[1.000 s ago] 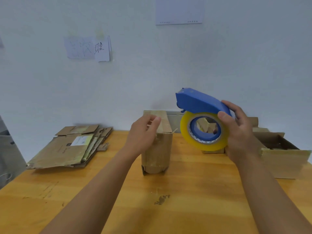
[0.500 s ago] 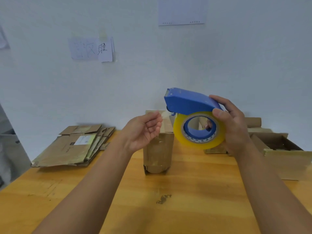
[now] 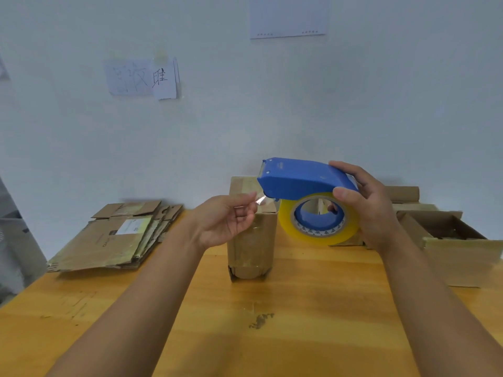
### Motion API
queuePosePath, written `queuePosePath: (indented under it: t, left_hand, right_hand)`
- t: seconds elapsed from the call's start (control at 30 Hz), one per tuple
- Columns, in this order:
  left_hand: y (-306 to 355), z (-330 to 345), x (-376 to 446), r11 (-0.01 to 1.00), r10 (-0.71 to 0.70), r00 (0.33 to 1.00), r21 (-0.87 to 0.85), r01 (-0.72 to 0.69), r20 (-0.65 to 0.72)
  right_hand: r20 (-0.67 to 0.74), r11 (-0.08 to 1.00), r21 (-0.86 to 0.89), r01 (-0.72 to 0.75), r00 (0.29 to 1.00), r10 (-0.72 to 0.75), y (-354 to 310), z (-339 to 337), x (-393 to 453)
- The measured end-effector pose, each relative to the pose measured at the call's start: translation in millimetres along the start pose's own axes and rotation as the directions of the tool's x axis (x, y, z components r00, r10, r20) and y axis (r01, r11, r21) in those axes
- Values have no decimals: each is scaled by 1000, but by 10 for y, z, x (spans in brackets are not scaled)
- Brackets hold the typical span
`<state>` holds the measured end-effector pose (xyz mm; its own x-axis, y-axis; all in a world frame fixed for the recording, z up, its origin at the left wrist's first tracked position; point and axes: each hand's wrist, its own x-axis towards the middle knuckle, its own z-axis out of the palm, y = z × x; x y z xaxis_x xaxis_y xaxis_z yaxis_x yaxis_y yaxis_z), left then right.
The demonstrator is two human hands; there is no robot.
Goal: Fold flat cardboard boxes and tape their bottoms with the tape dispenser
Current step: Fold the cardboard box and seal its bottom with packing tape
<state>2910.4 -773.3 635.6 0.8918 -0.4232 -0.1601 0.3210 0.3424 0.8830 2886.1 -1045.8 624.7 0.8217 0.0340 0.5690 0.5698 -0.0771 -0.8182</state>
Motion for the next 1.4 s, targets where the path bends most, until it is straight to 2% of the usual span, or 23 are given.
queuePosePath:
  t: [0.13,0.27,0.37,0.6,0.7,0.8,0.9,0.97,1.17,1.4]
  left_hand:
    - [-9,-18,-11,994,13,1000,111,-14,11]
    - [-12,-32,-33,981,77,993,187,-60,-84]
    - [-6,-45,-42,969,100,993,231,-82,-65]
    - [18,-190,-21,869,198,973,481,-117,-121]
    - [129,-285,-51,841,276,939,525,-131,-207]
    - [294,-511,-114,851,331,890,508,-138,-313]
    - [328,-596,-102,822,340,869,563,-88,-360]
    - [288,-548,-38,787,383,835,613,-72,-394]
    - [139,-490,71,663,520,746,747,-46,-416]
    - [57,-411,101,662,556,715,746,-73,-424]
  right_hand:
    - [20,1000,5,6,1000,-6,33,5,-4]
    - [38,1000,0,2,999,-2,76,21,-7]
    - [43,1000,0,-6,999,6,109,42,-10]
    - [127,997,-82,-3,992,13,105,73,-5]
    - [171,994,-110,3,985,16,92,20,23]
    - [140,990,-131,-43,988,62,73,-203,49]
    - [179,963,-262,-66,977,116,56,-372,112]
    - [199,955,-284,-84,969,145,78,-393,159]
    - [229,940,-325,-99,957,180,138,-421,220]
    - [213,945,-311,-103,961,175,235,-482,270]
